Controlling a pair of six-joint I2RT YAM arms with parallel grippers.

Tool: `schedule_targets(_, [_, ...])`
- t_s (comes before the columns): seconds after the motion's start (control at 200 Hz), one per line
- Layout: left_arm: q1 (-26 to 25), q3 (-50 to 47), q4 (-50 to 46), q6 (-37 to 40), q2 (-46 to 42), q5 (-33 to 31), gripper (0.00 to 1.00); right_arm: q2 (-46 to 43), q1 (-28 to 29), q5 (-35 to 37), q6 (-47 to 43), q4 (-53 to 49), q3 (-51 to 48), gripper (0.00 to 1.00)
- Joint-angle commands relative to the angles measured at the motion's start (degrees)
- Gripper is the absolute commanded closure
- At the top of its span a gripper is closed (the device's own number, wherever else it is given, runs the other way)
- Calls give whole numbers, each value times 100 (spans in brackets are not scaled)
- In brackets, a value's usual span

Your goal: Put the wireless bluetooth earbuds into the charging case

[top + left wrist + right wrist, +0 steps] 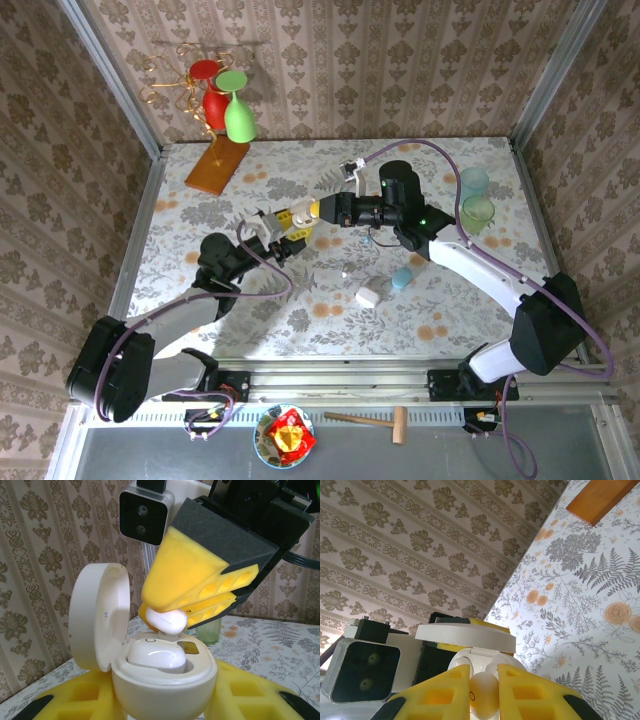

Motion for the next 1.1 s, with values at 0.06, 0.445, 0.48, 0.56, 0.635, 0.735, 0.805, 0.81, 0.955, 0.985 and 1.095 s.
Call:
schedule_targets(0.06, [-10,159,439,-63,-145,-23,78,43,-13,183,-260,-605,150,80])
schedule_targets(0.445, [-18,115,524,-110,-101,33,78,-31,18,340,-304,-795,297,74])
schedule_targets(0.48, [-13,123,527,-115,-89,33,78,-28,14,346,-289,-786,295,74])
schedule_targets(0.56, [-13,141,525,-99,-64,54,78,-51,14,363,-287,-786,300,72])
schedule_targets(0.635, [-14,165,538,-115,-53,89,78,-15,14,477,-328,-908,367,70])
schedule_targets(0.735, [-18,201,550,-134,-46,146,78,120,38,635,-485,-1259,563,69])
schedule_targets(0.805, [-19,212,545,-150,-28,173,78,212,68,614,-516,-1334,685,66])
schedule_targets(0.81, [-19,212,548,-150,-27,173,78,225,72,607,-516,-1336,692,66])
schedule_targets(0.955, [-14,196,548,-139,-27,156,78,320,106,572,-563,-1357,822,62])
schedule_targets(0.985, [-14,192,543,-136,-27,156,78,320,110,574,-569,-1357,822,61])
schedule_targets(1.095, [-16,194,558,-149,-35,131,78,306,117,548,-589,-1385,807,61])
